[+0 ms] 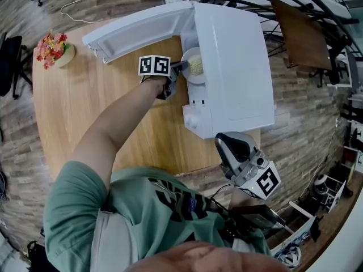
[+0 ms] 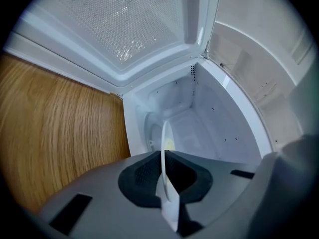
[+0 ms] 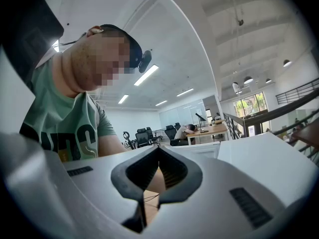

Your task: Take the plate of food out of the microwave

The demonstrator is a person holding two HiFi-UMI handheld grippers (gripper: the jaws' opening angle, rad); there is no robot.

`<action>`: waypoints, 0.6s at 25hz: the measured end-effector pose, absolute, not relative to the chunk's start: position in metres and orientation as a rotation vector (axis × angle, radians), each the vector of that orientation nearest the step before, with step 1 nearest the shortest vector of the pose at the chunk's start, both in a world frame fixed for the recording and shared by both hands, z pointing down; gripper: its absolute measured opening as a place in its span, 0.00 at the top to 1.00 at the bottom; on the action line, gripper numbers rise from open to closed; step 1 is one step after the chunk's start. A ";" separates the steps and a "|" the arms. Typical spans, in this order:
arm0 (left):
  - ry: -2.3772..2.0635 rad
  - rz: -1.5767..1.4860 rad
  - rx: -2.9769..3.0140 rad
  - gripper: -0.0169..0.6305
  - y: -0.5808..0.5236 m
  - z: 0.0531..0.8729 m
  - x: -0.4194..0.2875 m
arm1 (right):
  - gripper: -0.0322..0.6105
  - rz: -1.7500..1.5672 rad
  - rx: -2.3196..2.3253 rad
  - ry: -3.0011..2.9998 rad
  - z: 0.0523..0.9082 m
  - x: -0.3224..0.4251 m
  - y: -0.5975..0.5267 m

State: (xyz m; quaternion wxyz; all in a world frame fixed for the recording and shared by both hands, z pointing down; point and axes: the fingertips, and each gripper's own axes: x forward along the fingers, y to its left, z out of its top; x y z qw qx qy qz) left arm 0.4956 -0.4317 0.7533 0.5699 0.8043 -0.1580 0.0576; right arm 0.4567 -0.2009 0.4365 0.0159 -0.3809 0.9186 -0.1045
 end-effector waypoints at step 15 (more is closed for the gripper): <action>-0.404 0.041 1.865 0.94 -0.427 0.715 0.436 | 0.94 -0.217 -1.154 2.887 0.416 0.430 -0.199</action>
